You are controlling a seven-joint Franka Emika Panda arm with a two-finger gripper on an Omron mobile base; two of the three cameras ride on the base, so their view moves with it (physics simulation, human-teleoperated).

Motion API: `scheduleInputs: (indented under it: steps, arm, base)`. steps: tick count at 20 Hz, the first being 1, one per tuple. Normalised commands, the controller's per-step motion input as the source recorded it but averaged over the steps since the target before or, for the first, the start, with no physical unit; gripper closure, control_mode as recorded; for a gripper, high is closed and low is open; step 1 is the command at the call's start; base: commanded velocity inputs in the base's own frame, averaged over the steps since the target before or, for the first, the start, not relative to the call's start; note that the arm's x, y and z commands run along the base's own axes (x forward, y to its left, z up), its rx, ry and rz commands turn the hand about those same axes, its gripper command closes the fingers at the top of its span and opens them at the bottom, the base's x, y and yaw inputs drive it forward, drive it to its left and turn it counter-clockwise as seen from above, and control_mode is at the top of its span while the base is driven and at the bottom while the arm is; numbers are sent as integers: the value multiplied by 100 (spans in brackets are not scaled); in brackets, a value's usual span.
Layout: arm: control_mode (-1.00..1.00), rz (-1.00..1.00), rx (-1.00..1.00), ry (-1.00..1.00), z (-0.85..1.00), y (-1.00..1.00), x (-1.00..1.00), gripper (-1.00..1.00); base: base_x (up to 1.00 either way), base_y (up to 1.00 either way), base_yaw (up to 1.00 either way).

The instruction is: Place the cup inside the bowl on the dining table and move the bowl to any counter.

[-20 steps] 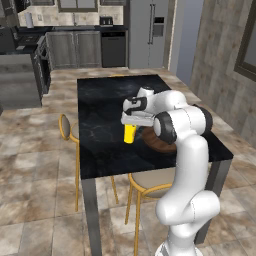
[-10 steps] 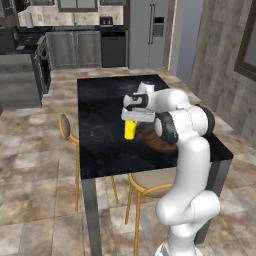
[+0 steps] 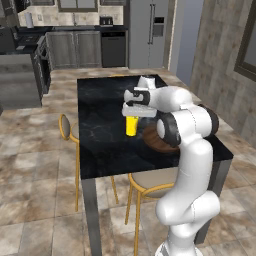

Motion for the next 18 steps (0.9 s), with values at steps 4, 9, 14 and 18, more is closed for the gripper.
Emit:
scheduleInputs:
  steps: [4,9,14,18]
  arm:
    - [-100,2,0,-2,30,-18,-23,100]
    - [-100,2,0,-3,17,-25,-26,100]
    - [-100,2,0,-4,7,-35,-17,100]
    - [-100,3,0,-2,0,-36,-8,100]
  base:
    - [0,0,0]
    - [0,0,0]
    - [0,0,0]
    - [0,0,0]
